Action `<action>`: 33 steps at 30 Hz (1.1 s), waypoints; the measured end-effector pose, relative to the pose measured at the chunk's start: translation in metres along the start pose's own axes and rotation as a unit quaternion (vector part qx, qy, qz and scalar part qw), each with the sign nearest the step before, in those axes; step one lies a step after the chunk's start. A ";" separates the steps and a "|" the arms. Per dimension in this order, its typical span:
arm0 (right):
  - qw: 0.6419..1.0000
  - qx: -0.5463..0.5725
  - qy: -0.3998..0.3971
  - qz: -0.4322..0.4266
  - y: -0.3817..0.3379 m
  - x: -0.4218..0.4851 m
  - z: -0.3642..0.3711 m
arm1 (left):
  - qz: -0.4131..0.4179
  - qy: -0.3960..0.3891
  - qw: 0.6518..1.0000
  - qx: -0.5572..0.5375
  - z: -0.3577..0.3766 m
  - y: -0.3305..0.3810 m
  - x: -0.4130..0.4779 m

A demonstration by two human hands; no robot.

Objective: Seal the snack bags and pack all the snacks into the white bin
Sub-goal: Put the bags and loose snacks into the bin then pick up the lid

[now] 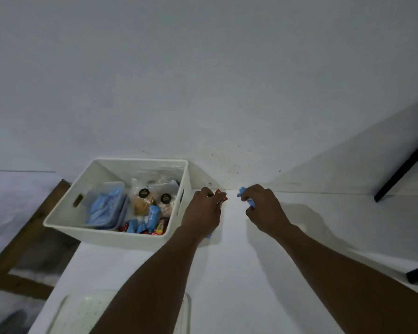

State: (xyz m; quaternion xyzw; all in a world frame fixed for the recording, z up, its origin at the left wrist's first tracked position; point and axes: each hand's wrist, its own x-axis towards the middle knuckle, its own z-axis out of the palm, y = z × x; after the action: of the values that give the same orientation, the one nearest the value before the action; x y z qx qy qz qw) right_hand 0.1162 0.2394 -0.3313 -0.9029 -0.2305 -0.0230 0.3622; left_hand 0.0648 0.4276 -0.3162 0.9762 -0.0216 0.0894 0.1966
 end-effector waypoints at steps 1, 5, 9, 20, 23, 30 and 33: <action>1.000 0.010 0.004 -0.016 -0.019 0.007 0.002 | -0.001 0.011 1.000 0.003 -0.016 -0.009 -0.003; 0.998 0.033 0.009 -0.053 -0.092 0.029 0.020 | -0.015 0.035 0.999 0.021 -0.075 -0.052 -0.024; 0.997 0.026 -0.021 -0.064 -0.160 0.045 0.055 | -0.046 0.022 0.999 0.014 -0.121 -0.108 -0.046; 0.996 0.021 -0.089 0.007 -0.238 0.063 0.178 | -0.095 -0.044 0.994 -0.014 -0.143 -0.242 -0.068; 0.994 0.006 -0.104 0.033 -0.237 0.071 0.195 | -0.083 -0.058 0.994 -0.049 -0.132 -0.256 -0.053; 0.987 0.029 -0.130 0.086 -0.219 0.089 0.207 | -0.064 -0.144 0.981 -0.109 -0.096 -0.266 -0.024; 0.983 0.033 -0.136 0.120 -0.216 0.087 0.208 | -0.075 -0.163 0.977 -0.119 -0.092 -0.269 -0.029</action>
State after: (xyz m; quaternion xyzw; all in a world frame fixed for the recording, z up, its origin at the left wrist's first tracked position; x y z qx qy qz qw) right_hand 0.0740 0.5489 -0.3273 -0.9062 -0.1681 0.1515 0.3571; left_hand 0.0418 0.7114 -0.3405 0.9460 0.0098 -0.0887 0.3116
